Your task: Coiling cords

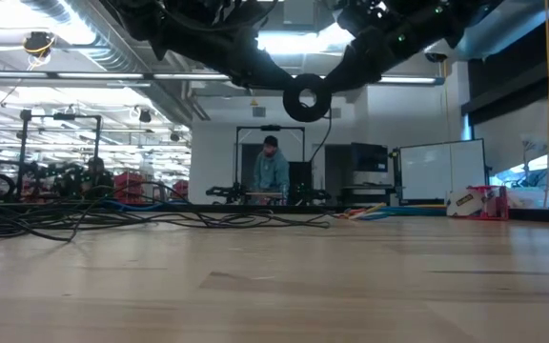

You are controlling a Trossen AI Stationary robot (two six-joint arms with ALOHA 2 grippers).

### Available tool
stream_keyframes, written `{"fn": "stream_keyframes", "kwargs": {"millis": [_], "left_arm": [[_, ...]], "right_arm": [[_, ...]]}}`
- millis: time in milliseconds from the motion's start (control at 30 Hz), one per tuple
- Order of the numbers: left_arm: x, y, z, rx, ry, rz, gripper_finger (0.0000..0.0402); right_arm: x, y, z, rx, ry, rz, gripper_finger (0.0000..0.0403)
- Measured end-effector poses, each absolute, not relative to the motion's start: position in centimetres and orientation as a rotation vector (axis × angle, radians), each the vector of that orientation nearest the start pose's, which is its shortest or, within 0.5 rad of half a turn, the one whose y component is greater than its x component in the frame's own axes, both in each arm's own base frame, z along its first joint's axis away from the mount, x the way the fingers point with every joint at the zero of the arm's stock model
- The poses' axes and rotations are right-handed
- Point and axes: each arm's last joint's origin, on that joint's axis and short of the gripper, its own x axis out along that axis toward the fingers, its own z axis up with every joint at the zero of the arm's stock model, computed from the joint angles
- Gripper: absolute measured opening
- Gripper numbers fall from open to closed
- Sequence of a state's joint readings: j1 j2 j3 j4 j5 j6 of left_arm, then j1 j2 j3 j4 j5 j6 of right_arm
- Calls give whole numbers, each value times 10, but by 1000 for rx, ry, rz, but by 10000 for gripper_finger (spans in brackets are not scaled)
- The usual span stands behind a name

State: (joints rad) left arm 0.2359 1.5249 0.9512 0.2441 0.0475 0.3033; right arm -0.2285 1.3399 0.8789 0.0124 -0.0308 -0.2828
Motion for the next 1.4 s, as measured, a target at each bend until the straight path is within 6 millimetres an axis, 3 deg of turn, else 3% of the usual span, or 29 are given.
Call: {"fn": "stream_keyframes", "kwargs": {"millis": [300, 467, 533, 667, 833, 1067, 1267, 1400], "left_arm": [[329, 78, 253, 253, 353, 137, 1], [329, 78, 254, 248, 347, 136, 1], [329, 78, 255, 248, 340, 138, 1], [330, 78, 259, 232, 295, 148, 1], [332, 78, 265, 199, 224, 162, 1], [334, 73, 274, 182, 131, 160, 1], [336, 70, 280, 153, 62, 156, 1], [335, 72, 281, 156, 58, 224, 1]], "right_arm": [[260, -63, 304, -276, 560, -211, 138], [236, -58, 308, -226, 655, -216, 149], [232, -56, 298, -170, 702, -215, 149], [227, -54, 255, -108, 782, -194, 146], [222, -54, 201, -128, 620, -253, 143], [217, -52, 179, -95, 209, -285, 142], [230, -45, 167, -77, 137, -242, 142], [237, -38, 159, -132, 132, -314, 142]]}}
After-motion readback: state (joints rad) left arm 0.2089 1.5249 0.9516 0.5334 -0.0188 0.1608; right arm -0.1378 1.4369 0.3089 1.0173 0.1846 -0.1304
